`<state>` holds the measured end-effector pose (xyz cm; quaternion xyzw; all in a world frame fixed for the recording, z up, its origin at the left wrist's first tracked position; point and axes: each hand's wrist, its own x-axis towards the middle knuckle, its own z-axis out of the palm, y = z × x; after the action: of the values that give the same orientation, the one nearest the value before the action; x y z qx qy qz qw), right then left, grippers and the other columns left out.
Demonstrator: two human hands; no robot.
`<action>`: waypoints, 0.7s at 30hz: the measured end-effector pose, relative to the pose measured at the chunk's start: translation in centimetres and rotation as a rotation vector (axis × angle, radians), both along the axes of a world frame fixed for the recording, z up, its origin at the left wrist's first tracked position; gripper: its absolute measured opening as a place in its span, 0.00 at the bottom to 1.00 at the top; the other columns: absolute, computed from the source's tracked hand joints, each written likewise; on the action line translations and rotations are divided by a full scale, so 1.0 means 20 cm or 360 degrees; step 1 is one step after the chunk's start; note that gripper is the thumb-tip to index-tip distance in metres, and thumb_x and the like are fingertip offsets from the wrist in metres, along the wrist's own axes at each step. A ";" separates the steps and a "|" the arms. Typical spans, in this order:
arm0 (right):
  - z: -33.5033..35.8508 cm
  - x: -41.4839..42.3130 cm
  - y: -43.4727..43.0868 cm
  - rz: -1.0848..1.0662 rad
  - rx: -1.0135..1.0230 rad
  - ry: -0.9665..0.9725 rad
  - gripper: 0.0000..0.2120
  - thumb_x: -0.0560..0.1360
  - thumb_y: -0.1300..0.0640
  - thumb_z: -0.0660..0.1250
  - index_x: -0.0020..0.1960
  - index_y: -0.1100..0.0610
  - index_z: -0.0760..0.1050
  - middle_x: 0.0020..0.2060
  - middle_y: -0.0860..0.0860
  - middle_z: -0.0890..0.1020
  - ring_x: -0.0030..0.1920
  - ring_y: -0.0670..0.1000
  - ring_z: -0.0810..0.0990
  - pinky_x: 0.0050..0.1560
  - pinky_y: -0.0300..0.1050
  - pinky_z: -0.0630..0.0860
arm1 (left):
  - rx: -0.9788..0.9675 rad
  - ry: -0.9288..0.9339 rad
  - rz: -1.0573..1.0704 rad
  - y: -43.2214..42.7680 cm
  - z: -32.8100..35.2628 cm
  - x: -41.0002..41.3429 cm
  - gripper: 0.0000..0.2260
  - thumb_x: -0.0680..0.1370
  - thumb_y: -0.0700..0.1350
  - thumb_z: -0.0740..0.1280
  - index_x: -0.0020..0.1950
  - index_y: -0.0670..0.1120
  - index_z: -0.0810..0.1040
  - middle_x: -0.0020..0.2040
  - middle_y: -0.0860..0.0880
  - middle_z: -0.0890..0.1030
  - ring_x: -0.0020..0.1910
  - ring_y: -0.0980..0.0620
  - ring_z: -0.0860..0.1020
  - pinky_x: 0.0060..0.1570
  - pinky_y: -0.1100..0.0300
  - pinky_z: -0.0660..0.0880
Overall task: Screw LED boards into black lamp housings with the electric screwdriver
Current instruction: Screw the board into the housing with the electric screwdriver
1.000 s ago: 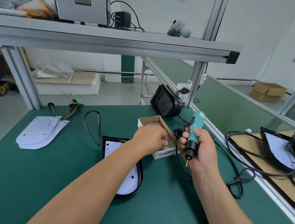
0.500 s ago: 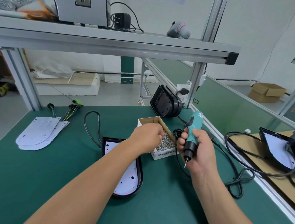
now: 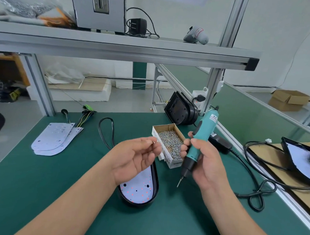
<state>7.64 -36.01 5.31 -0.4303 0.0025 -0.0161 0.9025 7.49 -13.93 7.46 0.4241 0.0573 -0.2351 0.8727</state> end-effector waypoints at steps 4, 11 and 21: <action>0.09 0.02 0.09 0.0026 0.0116 -0.0126 0.13 0.73 0.62 0.72 0.56 0.61 0.76 0.41 0.56 0.79 0.39 0.53 0.79 0.38 0.45 0.80 | -0.0178 0.0090 0.0047 0.08 -0.02 -0.07 0.09 0.85 0.36 0.63 0.58 0.35 0.81 0.52 0.38 0.85 0.45 0.44 0.86 0.34 0.62 0.82; 0.22 0.10 0.28 -0.0022 0.0323 -0.0217 0.02 0.76 0.67 0.71 0.45 0.63 0.81 0.42 0.57 0.82 0.41 0.53 0.82 0.42 0.45 0.82 | -0.0177 0.0036 0.0073 0.17 -0.03 -0.14 0.08 0.82 0.36 0.64 0.59 0.36 0.80 0.48 0.40 0.82 0.38 0.52 0.76 0.28 0.66 0.74; 0.13 0.07 0.29 -0.0010 0.0529 -0.0348 0.09 0.82 0.55 0.69 0.59 0.58 0.77 0.43 0.53 0.78 0.38 0.48 0.75 0.42 0.43 0.77 | 0.0365 -0.0390 0.0021 0.23 -0.06 -0.17 0.13 0.72 0.37 0.77 0.56 0.41 0.88 0.46 0.42 0.84 0.31 0.55 0.68 0.26 0.66 0.63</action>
<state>9.09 -30.27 7.93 -0.2709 -0.0916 -0.0649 0.9560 4.02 -9.33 6.33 0.5460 -0.0204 -0.1679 0.8205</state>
